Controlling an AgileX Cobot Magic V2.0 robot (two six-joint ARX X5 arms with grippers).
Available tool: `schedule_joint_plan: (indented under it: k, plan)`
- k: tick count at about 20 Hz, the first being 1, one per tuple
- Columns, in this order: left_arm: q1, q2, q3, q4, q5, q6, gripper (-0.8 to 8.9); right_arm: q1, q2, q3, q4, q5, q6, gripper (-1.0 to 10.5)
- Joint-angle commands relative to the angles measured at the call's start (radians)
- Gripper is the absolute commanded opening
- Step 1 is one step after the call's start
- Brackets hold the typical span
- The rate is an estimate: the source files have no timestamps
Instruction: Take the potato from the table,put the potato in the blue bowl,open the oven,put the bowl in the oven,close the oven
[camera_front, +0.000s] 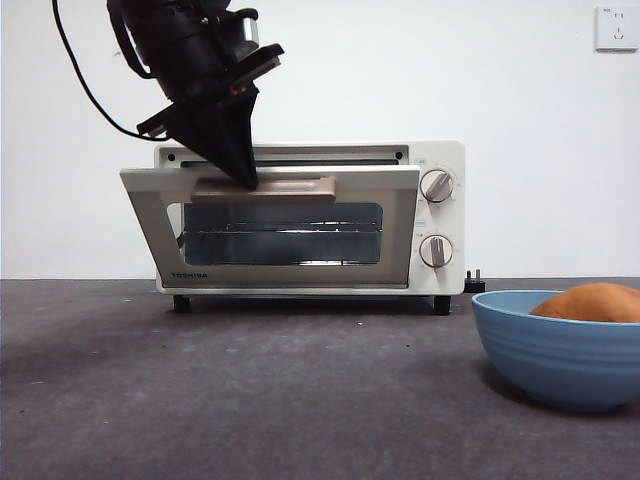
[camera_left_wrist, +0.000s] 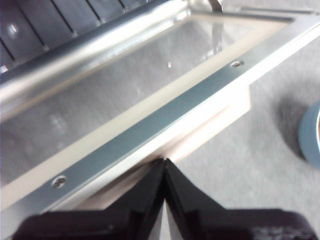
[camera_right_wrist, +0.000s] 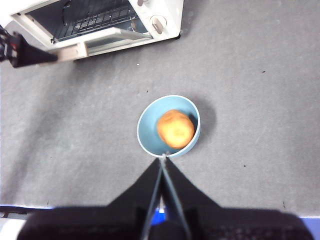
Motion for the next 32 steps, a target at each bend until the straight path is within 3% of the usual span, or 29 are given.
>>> schedule_joint_plan:
  k: [1, 8, 21, 29, 32]
  plan:
    - [0.011, 0.045, -0.061, 0.033, -0.064, 0.008, -0.06, 0.001, -0.003, 0.000, -0.023, 0.000, 0.010, -0.1]
    - [0.011, 0.045, -0.209, 0.108, -0.064, 0.002, -0.06, 0.001, -0.003, 0.000, -0.023, 0.001, 0.010, -0.1]
    - [-0.023, 0.023, -0.214, 0.045, -0.060, 0.003, -0.06, 0.001, 0.000, 0.000, -0.023, 0.004, 0.015, 0.0]
    - [-0.068, -0.198, -0.214, -0.035, -0.053, 0.003, -0.06, 0.001, 0.075, -0.005, -0.024, -0.086, 0.027, -0.1]
    - [-0.070, -0.318, -0.214, -0.082, -0.053, 0.003, -0.06, 0.001, 0.136, -0.027, -0.024, -0.081, 0.054, 0.0]
